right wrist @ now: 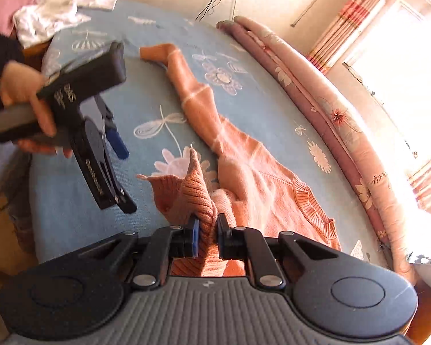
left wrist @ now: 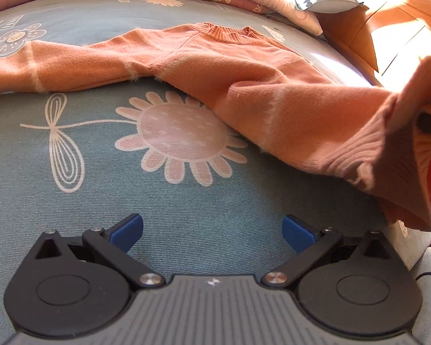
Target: Fold clothes
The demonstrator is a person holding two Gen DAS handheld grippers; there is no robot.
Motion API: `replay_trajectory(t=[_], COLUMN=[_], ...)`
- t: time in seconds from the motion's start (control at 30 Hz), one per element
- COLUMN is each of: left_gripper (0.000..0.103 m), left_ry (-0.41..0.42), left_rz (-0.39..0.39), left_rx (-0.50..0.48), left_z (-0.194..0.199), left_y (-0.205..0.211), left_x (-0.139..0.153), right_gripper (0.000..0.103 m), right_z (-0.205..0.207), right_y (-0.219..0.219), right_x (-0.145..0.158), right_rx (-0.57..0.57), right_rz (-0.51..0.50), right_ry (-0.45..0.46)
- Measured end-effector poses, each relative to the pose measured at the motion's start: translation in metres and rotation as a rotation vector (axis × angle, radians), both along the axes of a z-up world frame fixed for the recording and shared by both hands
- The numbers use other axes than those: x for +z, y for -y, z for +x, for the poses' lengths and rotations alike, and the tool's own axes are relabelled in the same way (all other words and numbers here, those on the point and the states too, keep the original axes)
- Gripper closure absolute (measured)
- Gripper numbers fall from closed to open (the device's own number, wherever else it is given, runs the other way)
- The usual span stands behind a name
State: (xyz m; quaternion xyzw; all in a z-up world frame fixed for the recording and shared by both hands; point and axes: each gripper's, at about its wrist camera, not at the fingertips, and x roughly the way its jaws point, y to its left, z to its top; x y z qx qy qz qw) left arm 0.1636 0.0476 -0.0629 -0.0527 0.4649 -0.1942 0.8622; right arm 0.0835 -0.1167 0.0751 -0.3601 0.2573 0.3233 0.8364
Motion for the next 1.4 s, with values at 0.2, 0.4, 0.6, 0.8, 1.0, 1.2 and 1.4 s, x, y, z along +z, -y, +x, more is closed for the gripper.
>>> replay_trajectory(t=[0.2,0.4,0.6,0.8,1.0,1.2,1.4], left_gripper=[0.001,0.001,0.002,0.002,0.006,0.018,0.028], left_ry=[0.035,0.088,0.164,0.110,0.030,-0.149,-0.327], left_rz=[-0.008,-0.033,0.040,-0.005,-0.141,-0.469,-0.590], left_rx=[-0.009,0.036,0.010,0.036,0.138,0.201,0.258], left_z=[-0.006,0.007,0.004,-0.003,-0.007,0.004,0.010], left_y=[0.005,0.016,0.017,-0.012,-0.051,-0.065,-0.048], left_x=[-0.002,-0.012,-0.013,-0.008,0.005,-0.001,-0.037], right_gripper=[0.090,0.102,0.095,0.093,0.086,0.082,0.079], right_z=[-0.006,-0.007,-0.007,-0.006,-0.011,-0.019,-0.026], right_y=[0.023,0.026,0.033,0.062,0.098,0.129,0.149], right_x=[0.046,0.055,0.027,-0.007,-0.040,-0.063,-0.078], right_rx=[-0.015,-0.003,-0.096,-0.212,-0.346,-0.443,-0.498], right_rz=[0.267,0.336,0.293,0.358,0.461,0.592,0.669], right_ry=[-0.086,-0.087,-0.104,-0.178,-0.232,-0.275,-0.303])
